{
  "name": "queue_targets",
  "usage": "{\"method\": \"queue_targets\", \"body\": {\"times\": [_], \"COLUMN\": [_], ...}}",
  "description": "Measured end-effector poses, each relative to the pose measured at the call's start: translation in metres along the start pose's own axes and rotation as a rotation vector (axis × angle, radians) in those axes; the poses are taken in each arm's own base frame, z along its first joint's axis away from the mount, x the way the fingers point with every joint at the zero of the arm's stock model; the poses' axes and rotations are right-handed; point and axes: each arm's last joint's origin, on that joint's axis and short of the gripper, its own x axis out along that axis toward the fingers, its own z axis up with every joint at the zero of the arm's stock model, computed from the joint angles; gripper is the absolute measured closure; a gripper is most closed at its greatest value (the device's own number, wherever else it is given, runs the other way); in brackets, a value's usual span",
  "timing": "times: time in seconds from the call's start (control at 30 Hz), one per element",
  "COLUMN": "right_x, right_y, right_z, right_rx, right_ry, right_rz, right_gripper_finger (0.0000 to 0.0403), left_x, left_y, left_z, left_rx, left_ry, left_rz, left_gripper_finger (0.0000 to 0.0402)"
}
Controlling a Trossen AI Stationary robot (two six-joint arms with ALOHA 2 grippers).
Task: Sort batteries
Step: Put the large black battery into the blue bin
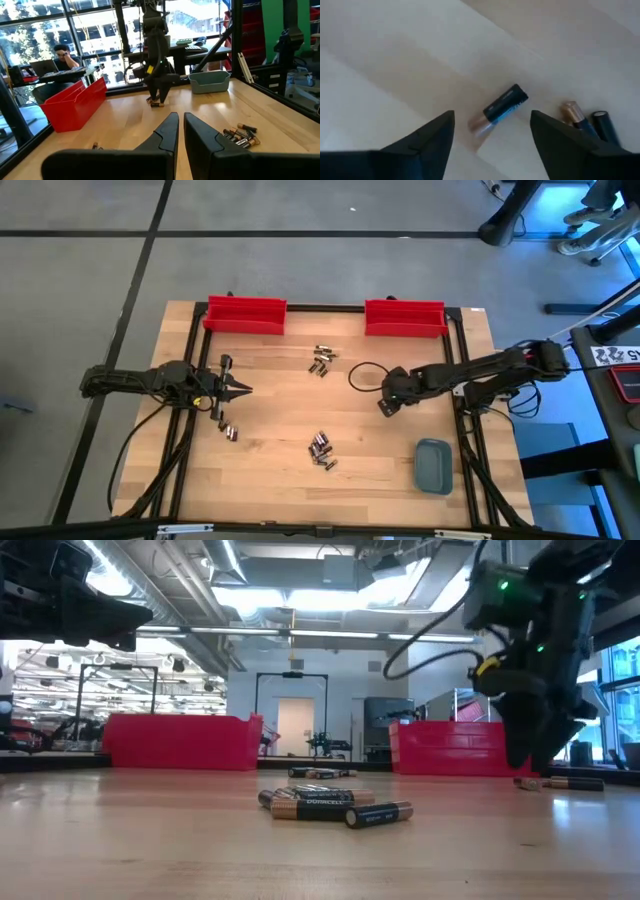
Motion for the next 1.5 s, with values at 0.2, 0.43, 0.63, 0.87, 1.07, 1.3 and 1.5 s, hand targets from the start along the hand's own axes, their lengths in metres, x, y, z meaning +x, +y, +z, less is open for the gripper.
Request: {"method": "queue_targets", "body": {"times": [0.2,0.43,0.63,0.87,1.07,1.3,1.5], "right_x": [0.018,0.027,0.03,-0.007,-0.094,-0.139,-0.118], "right_y": [0.007,0.007,0.007,0.023,0.069,0.084,0.061], "right_z": [0.002,0.002,0.002,0.0,-0.036,-0.129,-0.177], "right_rx": [0.044,0.031,-0.059,-0.206,-0.46,-0.656,-0.656], "right_ry": [0.027,0.028,0.026,0.062,0.086,0.225,0.309], "right_rz": [-0.001,-0.06,-0.063,-0.097,0.006,0.167,0.087], "right_gripper_finger": [0.0172,0.0253,0.035,0.0367,0.0367,0.0367,0.0367], "left_x": [0.0,0.0,0.0,0.0,0.0,0.0,0.0], "left_y": [0.0,0.0,0.0,0.0,0.0,0.0,0.0], "left_z": [0.0,0.0,0.0,0.0,0.0,0.0,0.0], "left_rx": [0.0,0.0,0.0,-0.02,-0.119,-0.157,-0.147], "left_ry": [0.0,0.0,0.0,0.0,0.0,0.0,0.0], "left_rz": [0.0,0.0,0.0,0.0,0.0,-0.001,0.0], "left_gripper_finger": [0.0382,0.0382,0.0382,0.0382,0.0382,0.0382,0.0382]}}
